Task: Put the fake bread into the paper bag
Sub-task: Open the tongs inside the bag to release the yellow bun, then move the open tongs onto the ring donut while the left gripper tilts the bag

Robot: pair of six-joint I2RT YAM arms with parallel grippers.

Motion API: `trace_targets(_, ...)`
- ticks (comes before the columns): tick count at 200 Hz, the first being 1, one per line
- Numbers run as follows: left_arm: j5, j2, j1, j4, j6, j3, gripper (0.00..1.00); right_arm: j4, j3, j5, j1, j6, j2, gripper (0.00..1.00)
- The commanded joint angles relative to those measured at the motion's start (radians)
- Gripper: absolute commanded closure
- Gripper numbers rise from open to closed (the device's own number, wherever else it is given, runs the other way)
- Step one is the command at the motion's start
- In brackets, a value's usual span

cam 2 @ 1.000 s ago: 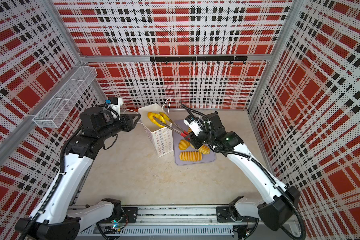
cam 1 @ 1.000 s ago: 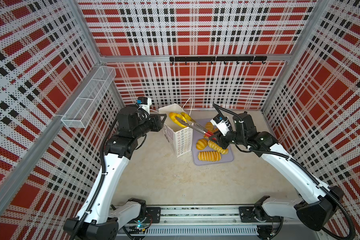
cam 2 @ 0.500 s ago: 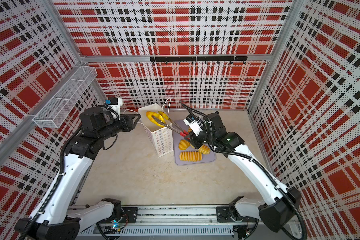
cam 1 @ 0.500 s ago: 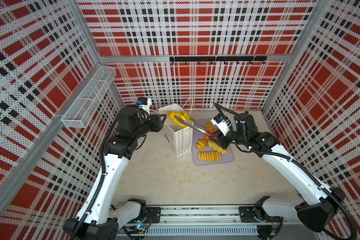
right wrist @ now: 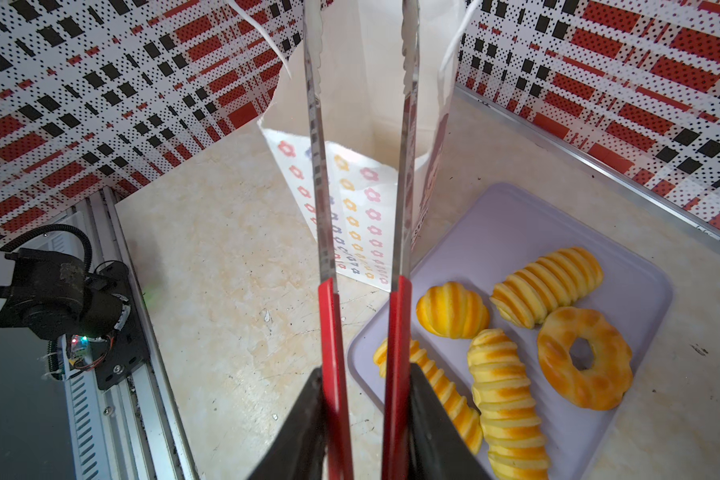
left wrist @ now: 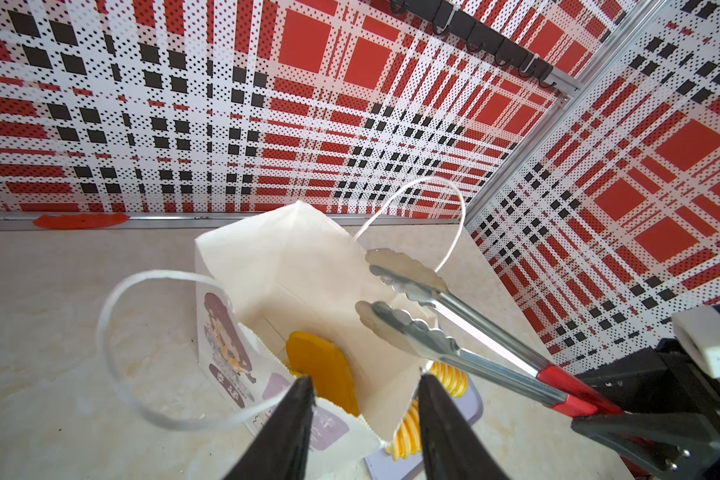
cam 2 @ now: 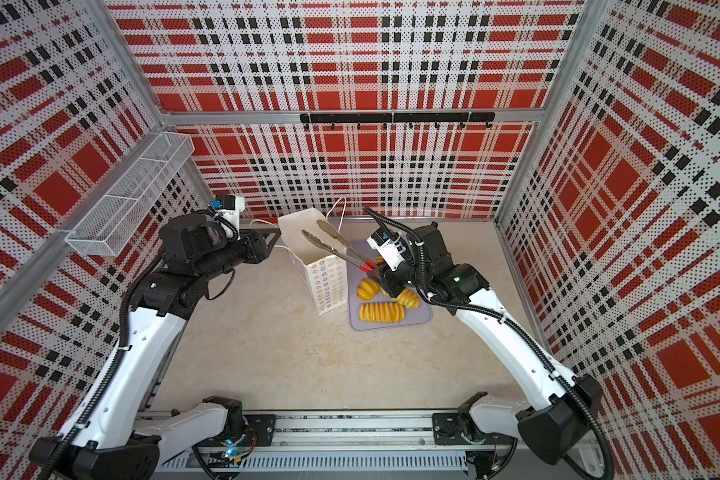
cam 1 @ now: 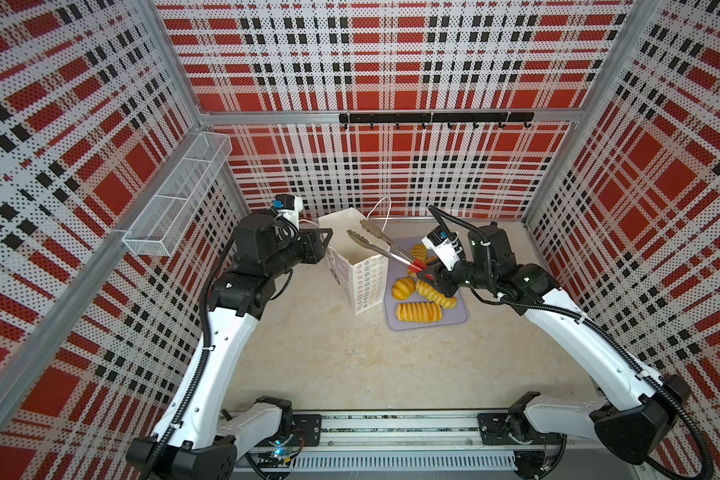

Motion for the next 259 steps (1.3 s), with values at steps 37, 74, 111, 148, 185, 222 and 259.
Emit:
trace_targets(37, 0.003, -0.006, -0.005, -0.012, 0.005, -0.004, 0.54, 0.058, 0.011, -0.034, 0.008, 0.005, -0.040, 0.68)
trace_targets(74, 0.011, -0.012, -0.005, -0.010, 0.002, -0.007, 0.55, 0.087, 0.007, -0.035, 0.007, 0.023, -0.087, 0.68)
trace_targets(111, 0.018, -0.022, -0.014, -0.003, 0.000, -0.011, 0.55, 0.136, -0.025, 0.013, 0.002, 0.049, -0.174, 0.68)
trace_targets(148, 0.020, -0.026, -0.044, 0.004, 0.001, -0.020, 0.55, 0.149, -0.070, 0.117, -0.013, 0.098, -0.257, 0.67)
trace_targets(185, 0.019, -0.019, -0.113, 0.010, 0.008, -0.022, 0.54, 0.119, -0.115, 0.234, -0.026, 0.165, -0.332, 0.67)
trace_targets(222, 0.004, -0.005, -0.193, 0.010, 0.028, -0.016, 0.54, 0.025, -0.171, 0.343, -0.039, 0.251, -0.389, 0.67)
trace_targets(259, -0.004, 0.014, -0.244, 0.009, 0.047, -0.031, 0.54, -0.125, -0.220, 0.492, -0.039, 0.323, -0.425, 0.67)
